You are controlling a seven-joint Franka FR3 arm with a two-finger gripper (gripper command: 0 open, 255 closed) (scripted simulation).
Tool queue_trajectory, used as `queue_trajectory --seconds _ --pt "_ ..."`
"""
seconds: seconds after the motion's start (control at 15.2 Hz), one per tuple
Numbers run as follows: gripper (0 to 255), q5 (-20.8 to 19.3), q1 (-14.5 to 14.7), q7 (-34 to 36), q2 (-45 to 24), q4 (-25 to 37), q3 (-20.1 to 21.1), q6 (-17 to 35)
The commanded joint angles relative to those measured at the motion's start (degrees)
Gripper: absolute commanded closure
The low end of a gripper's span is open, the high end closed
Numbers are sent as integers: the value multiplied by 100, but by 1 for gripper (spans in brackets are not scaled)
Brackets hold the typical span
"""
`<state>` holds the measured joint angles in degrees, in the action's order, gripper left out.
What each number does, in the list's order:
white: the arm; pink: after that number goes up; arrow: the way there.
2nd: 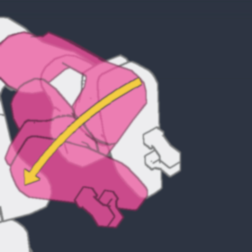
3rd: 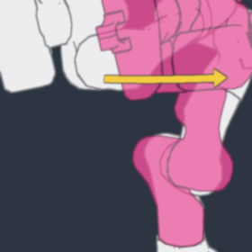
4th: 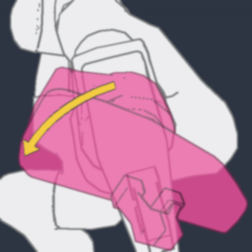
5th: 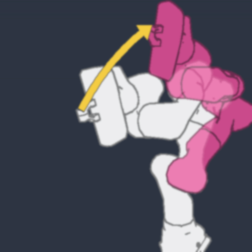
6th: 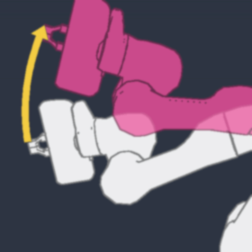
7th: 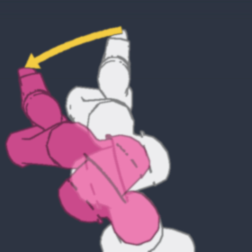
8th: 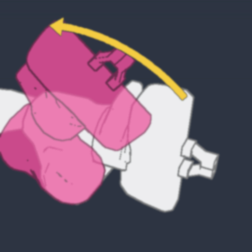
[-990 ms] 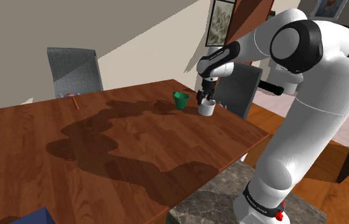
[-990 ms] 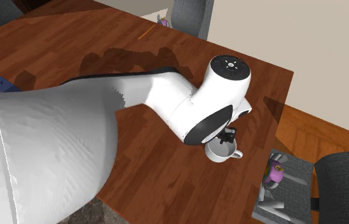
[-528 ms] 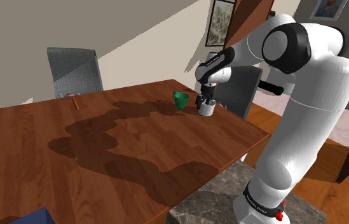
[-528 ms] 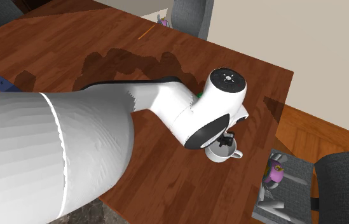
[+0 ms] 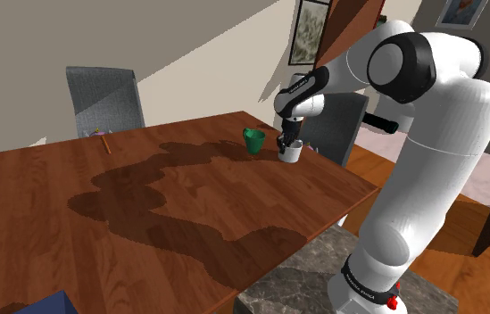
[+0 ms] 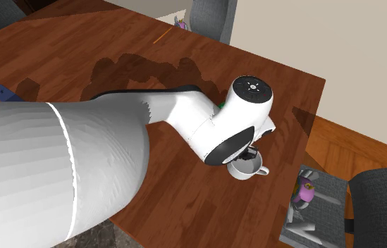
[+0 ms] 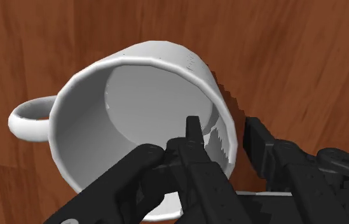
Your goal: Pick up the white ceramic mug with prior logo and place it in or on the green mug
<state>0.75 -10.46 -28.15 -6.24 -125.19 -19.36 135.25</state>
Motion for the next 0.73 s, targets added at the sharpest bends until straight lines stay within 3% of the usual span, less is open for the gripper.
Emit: queue_trajectory --seconds 0.0,0.66 --pt "255 0 0 0 0 0 0 0" --pt "255 -64 11 40 138 88 -8 -218"
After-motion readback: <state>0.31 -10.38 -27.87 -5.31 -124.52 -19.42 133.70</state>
